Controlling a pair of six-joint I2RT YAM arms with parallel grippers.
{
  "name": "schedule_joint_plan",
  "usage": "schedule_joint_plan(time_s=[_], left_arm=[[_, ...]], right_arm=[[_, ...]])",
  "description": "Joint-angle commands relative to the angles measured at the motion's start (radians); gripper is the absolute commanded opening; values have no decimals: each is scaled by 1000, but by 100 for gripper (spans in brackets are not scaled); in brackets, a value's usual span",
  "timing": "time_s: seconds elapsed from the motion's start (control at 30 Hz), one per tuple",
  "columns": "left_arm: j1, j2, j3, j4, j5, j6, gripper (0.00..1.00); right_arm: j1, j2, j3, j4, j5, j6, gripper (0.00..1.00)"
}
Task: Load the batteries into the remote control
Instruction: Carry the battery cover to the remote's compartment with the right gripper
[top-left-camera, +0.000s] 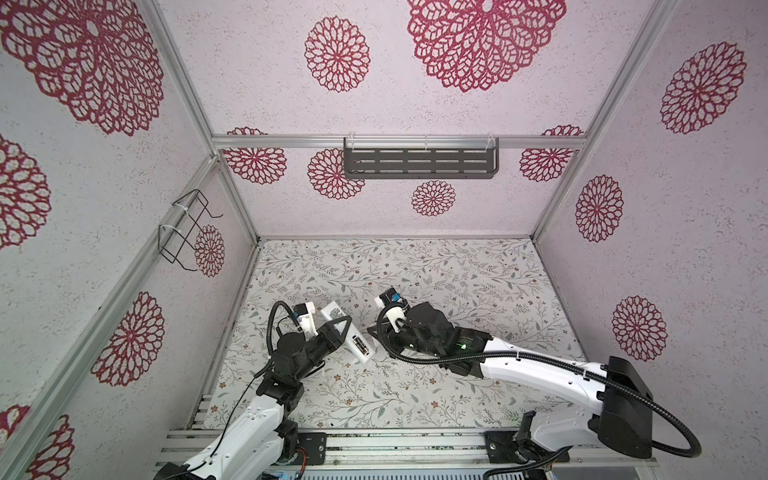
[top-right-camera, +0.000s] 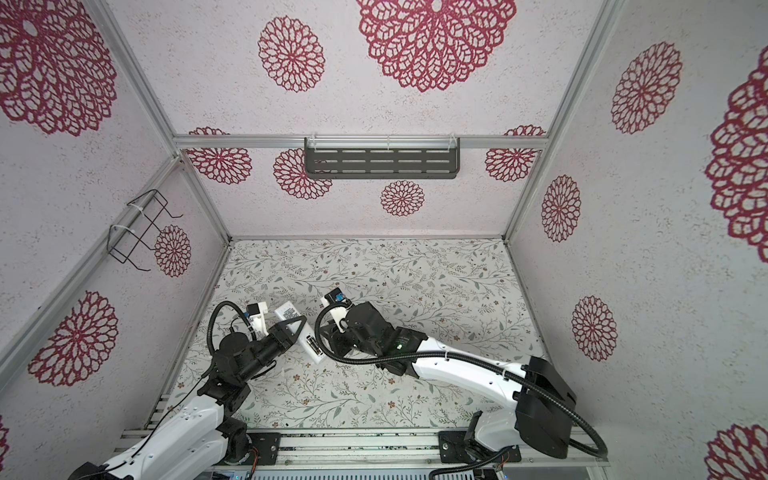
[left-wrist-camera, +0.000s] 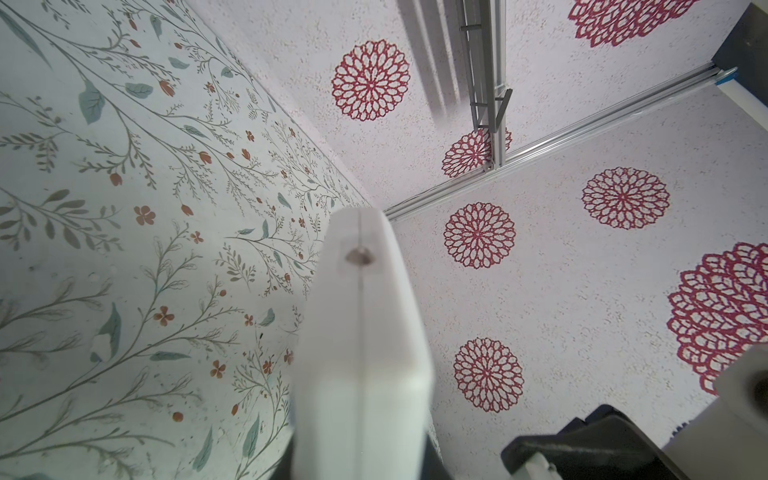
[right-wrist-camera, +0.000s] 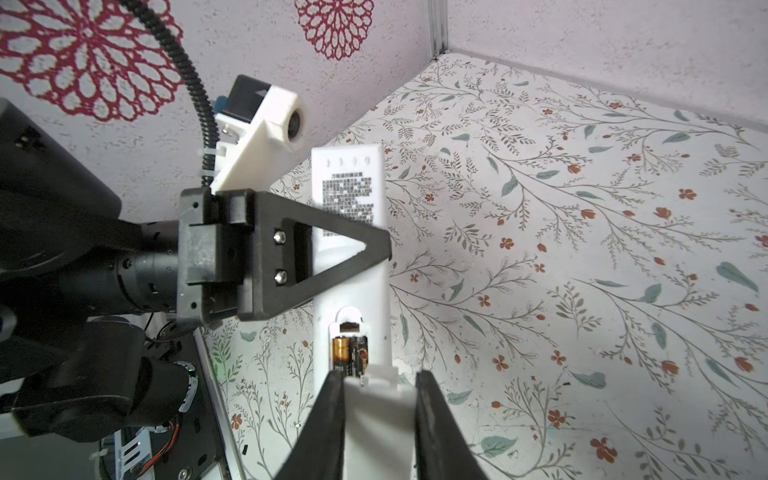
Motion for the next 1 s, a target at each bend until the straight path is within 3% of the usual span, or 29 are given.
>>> schedule_joint_plan(time_s=[0.0, 0.97], left_arm=[[-5, -13, -22, 65, -22, -20, 0], [-6, -36, -28, 52, -44, -17, 0]], right_arm=[[15, 21, 53, 63, -3, -3, 11], [57, 165, 120, 14, 22, -18, 9]])
